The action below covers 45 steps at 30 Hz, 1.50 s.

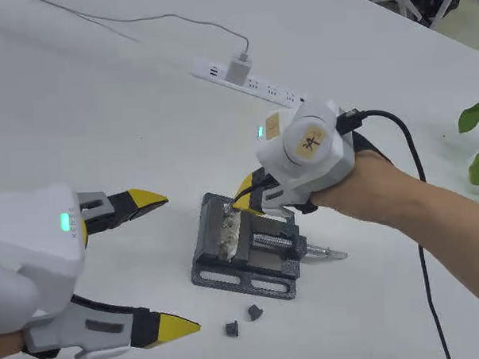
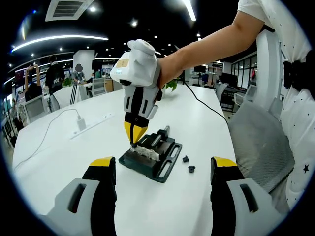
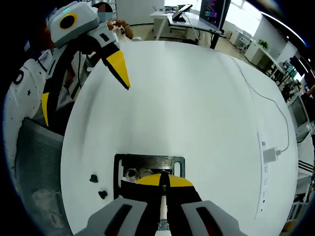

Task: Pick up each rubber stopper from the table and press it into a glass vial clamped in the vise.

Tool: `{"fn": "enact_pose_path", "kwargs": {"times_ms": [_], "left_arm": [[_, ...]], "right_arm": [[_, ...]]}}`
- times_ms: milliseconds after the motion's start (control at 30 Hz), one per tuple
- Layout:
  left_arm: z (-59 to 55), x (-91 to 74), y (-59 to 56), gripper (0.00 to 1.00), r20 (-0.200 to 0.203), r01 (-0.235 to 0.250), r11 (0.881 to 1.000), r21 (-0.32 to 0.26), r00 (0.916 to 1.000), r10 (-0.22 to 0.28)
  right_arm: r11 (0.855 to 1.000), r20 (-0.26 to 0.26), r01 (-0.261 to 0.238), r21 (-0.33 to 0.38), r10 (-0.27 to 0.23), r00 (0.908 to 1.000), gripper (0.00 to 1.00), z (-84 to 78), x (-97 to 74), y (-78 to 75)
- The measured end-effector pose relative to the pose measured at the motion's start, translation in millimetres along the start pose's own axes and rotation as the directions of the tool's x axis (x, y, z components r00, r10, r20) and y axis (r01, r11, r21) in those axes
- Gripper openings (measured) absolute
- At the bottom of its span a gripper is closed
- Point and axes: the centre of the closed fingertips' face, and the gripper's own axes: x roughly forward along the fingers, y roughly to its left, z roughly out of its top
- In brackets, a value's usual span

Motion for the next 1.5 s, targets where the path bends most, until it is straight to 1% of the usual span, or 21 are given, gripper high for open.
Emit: {"fn": "enact_pose_path", "kwargs": {"times_ms": [100, 167, 300, 433, 533, 667, 700, 833, 900, 1033, 1100, 1233, 1367, 1500], "left_arm": [[-0.2, -0.2, 0.0, 0.78, 0.0, 0.0, 1.0, 0.0, 1.0, 0.0], [0.0, -0.8, 0.3, 0.78, 0.0, -0.003, 1.0, 0.0, 1.0, 0.003], [-0.1, -2.2, 1.5, 0.78, 0.001, -0.008, 1.0, -0.003, 1.0, 0.008], [0.1, -2.9, 2.0, 0.77, 0.002, -0.01, 1.0, -0.003, 0.9999, 0.01], [0.0, -3.2, 3.1, 0.77, 0.003, -0.014, 1.0, -0.003, 0.9999, 0.014], [0.5, -3.0, 3.8, 0.77, 0.005, -0.016, 1.0, -0.003, 0.9999, 0.016], [0.9, -3.0, 3.9, 0.77, 0.005, -0.017, 1.0, -0.003, 0.9998, 0.017], [1.2, -3.2, 4.8, 0.77, 0.008, -0.02, 1.0, -0.003, 0.9998, 0.02], [0.6, -3.3, 5.5, 0.76, 0.006, -0.022, 1.0, -0.003, 0.9997, 0.022], [0.3, -3.6, 6.3, 0.76, 0.007, -0.026, 1.0, -0.004, 0.9996, 0.026], [-0.3, -3.6, 6.4, 0.76, 0.005, -0.026, 1.0, -0.006, 0.9997, 0.026], [-1.3, -3.4, 6.9, 0.76, 0.002, -0.028, 1.0, -0.006, 0.9996, 0.028], [0.4, -3.3, 8.6, 0.76, 0.007, -0.035, 0.999, -0.007, 0.9994, 0.035], [1.0, -3.0, 8.5, 0.76, 0.006, -0.034, 0.999, -0.004, 0.9994, 0.034]], "right_arm": [[1.0, -0.011, -0.002, -0.013, 0.002, 0.9999, 0.0, -0.3, 0.4, 0.3], [1.0, -0.025, -0.003, 0.023, 0.004, 0.9997, 0.0, 0.1, 0.9, 0.0], [0.999, -0.035, -0.012, 0.041, 0.014, 0.9993, 0.0, -0.7, 1.6, -0.5], [0.999, -0.048, -0.011, 0.042, 0.013, 0.9987, 0.0, -1.3, 1.7, 0.5], [1.0, -0.052, -0.004, 0.025, 0.005, 0.9986, 0.0, -2.2, 2.0, 1.0], [1.0, -0.06, -0.003, 0.031, 0.005, 0.9982, 0.0, -3.0, 2.2, 0.4], [1.0, -0.067, -0.002, 0.018, 0.003, 0.9978, 0.0, -3.0, 2.5, 0.6], [1.0, -0.066, 0.008, 0.012, -0.007, 0.9978, 0.0, -3.4, 2.7, 0.7], [1.0, -0.07, 0.013, -0.002, -0.013, 0.9975, 0.0, -3.6, 3.0, 1.6], [1.0, -0.073, 0.014, 0.011, -0.013, 0.9973, 0.0, -3.6, 4.0, -0.3], [1.0, -0.073, 0.012, 0.002, -0.012, 0.9973, 0.0, -3.7, 3.8, 0.1], [1.0, -0.086, 0.003, 0.013, -0.002, 0.9963, 0.0, -3.6, 4.5, -0.7], [1.0, -0.092, 0.013, 0.011, -0.012, 0.9957, 0.0, -4.0, 5.1, -0.7], [1.0, -0.08, 0.02, 0.019, -0.019, 0.9966, 0.0, -4.6, 5.3, -0.6]]}}
